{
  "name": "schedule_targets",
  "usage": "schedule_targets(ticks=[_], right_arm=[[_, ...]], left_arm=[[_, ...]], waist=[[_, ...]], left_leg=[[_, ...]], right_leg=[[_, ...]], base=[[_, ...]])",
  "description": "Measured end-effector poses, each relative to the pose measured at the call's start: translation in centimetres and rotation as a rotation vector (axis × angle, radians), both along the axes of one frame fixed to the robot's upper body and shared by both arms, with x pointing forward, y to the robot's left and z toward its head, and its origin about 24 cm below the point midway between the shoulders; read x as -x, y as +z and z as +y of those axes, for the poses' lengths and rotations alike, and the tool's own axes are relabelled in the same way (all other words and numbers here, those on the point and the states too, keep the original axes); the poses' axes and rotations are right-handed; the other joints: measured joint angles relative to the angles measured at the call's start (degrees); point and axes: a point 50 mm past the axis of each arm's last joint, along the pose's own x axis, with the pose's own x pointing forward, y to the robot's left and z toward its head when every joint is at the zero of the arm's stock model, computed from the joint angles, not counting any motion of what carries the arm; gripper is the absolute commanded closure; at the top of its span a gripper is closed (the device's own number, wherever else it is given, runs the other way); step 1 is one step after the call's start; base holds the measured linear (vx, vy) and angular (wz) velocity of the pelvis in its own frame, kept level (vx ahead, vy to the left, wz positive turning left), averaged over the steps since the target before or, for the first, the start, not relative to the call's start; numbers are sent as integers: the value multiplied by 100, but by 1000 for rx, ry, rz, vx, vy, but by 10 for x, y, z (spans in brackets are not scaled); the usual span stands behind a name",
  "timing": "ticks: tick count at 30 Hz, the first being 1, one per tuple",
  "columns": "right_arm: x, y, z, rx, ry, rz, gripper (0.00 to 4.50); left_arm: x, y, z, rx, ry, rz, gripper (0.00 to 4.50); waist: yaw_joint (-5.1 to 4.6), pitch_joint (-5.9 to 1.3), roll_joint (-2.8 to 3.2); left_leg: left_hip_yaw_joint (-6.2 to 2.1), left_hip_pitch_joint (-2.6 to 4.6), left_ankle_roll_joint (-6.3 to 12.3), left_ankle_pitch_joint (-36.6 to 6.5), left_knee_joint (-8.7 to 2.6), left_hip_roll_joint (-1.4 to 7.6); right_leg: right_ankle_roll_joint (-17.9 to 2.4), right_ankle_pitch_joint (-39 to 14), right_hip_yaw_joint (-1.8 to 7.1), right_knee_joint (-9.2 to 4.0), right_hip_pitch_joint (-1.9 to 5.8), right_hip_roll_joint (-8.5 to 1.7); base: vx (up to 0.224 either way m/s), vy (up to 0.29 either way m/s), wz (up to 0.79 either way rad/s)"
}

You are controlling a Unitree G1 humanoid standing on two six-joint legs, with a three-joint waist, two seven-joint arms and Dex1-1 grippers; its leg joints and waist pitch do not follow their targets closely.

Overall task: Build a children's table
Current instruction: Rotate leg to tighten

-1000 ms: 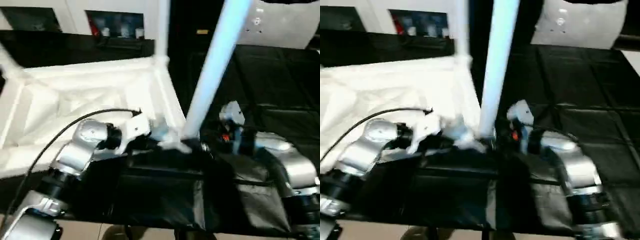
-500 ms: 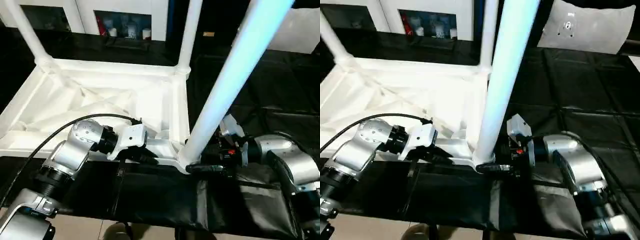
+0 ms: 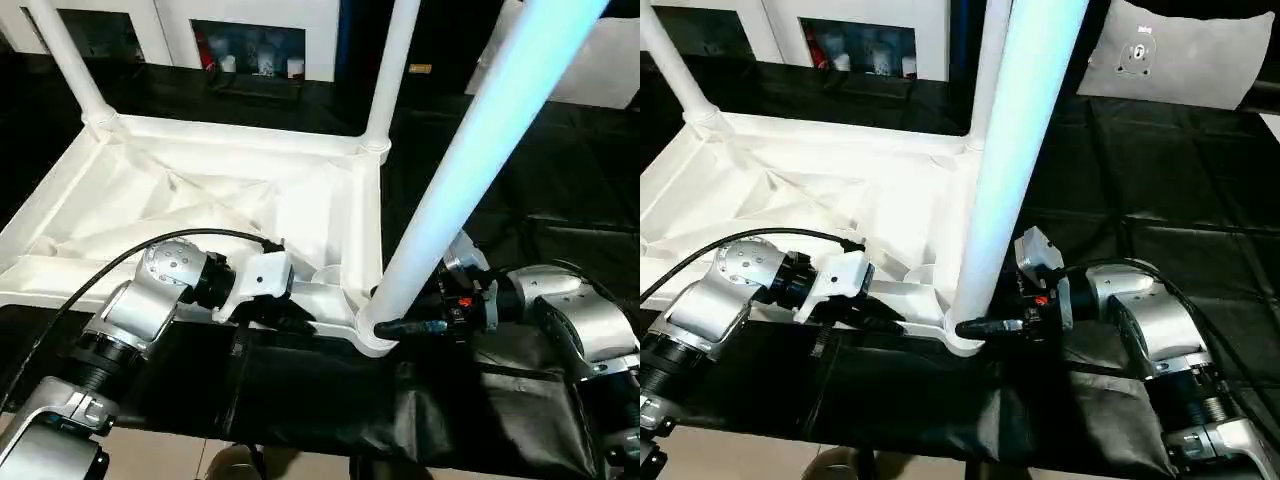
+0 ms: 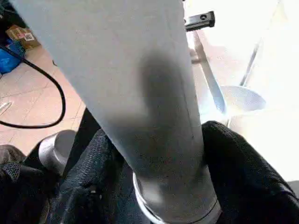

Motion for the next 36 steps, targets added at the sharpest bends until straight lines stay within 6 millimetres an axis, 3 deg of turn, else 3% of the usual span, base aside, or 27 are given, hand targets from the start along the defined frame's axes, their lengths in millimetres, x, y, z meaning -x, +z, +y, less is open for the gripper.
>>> schedule_targets(ticks=[6,11,15,21,23,24,30,36], right_arm=[[-1,-3,6,-41,-78,21,234],[-15,-5,16,-56,-385,-18,239],[-30,-3,27,-74,-720,-35,241],[-41,2,38,-45,-1000,-67,241],[-41,2,39,-42,-1014,-75,241],[-41,3,39,-46,-1017,-81,190],[-38,2,37,-63,-996,-98,141],[-28,4,20,-41,-742,-151,87]], left_arm=[[-4,1,-2,12,70,19,450],[-18,1,-5,17,280,-14,450],[-30,1,-25,64,473,-35,450],[-35,-1,-50,112,624,-54,450],[-35,0,-52,113,631,-55,450],[-35,0,-52,114,631,-58,450],[-35,1,-53,112,609,-77,450],[-29,4,-37,88,464,-128,450]], waist=[[-8,0,-4],[-162,4,-13],[-312,4,-16],[-346,0,-2],[-340,0,-1],[-340,1,0],[-331,3,2],[-319,21,30]], left_leg=[[0,7,-9,-3,4,1],[-1,16,-31,-7,13,-3],[0,14,-31,-7,16,-9],[0,19,-32,-9,-4,-14],[-1,20,-32,-9,-13,-13],[-1,19,-32,-9,-21,-13],[-2,13,-32,-10,-34,-13],[-4,0,-29,-10,-56,-7]], right_leg=[[0,0,1,8,1,0],[20,-10,7,-1,5,1],[22,-10,17,-14,2,0],[22,-10,18,-14,6,0],[23,-11,14,-15,5,0],[24,-11,13,-16,3,0],[28,-14,10,-18,-4,0],[13,-5,4,-19,-25,7]], base=[[0,0,0],[0,0,0],[0,0,0],[0,0,0],[0,0,0],[0,0,0],[0,0,0],[0,0,0]])
